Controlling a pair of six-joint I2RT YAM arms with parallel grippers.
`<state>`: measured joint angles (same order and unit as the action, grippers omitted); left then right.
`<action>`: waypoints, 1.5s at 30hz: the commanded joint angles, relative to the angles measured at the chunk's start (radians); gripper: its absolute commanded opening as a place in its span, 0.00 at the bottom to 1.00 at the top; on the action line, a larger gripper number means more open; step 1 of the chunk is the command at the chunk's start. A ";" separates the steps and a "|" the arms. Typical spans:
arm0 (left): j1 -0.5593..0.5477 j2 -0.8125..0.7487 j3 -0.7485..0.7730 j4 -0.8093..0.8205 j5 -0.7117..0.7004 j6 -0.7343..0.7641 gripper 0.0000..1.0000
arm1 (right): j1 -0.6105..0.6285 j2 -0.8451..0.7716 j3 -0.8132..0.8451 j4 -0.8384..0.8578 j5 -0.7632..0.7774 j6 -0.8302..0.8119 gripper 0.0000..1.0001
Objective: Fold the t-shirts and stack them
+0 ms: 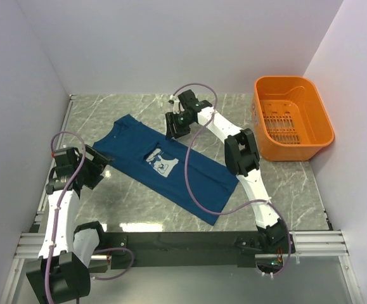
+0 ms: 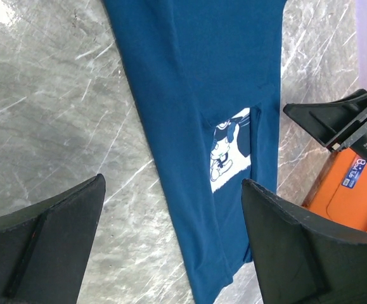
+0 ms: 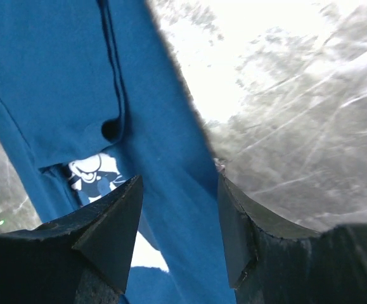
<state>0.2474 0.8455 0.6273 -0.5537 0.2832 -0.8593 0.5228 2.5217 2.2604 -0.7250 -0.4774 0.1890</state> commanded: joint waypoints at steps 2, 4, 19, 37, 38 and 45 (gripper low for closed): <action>0.003 0.029 0.002 0.061 0.011 -0.007 0.93 | -0.006 -0.032 -0.010 0.047 0.033 -0.008 0.58; 0.003 0.036 -0.005 0.075 0.016 -0.010 0.93 | -0.013 -0.002 0.017 0.029 0.034 -0.006 0.57; 0.003 0.208 0.031 0.126 -0.081 -0.055 0.89 | -0.020 0.074 0.062 0.016 0.013 -0.002 0.55; 0.000 0.357 0.078 0.204 -0.006 0.019 0.67 | -0.015 -0.011 0.073 0.142 -0.049 -0.129 0.14; 0.001 0.357 0.078 0.204 -0.006 0.017 0.67 | -0.014 -0.008 0.067 0.142 -0.061 -0.128 0.12; 0.000 0.359 0.074 0.212 0.013 0.016 0.67 | 0.006 0.041 0.067 0.119 -0.064 -0.068 0.10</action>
<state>0.2474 1.2041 0.6975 -0.3779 0.2691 -0.8585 0.5129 2.5309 2.2929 -0.5983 -0.5243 0.0967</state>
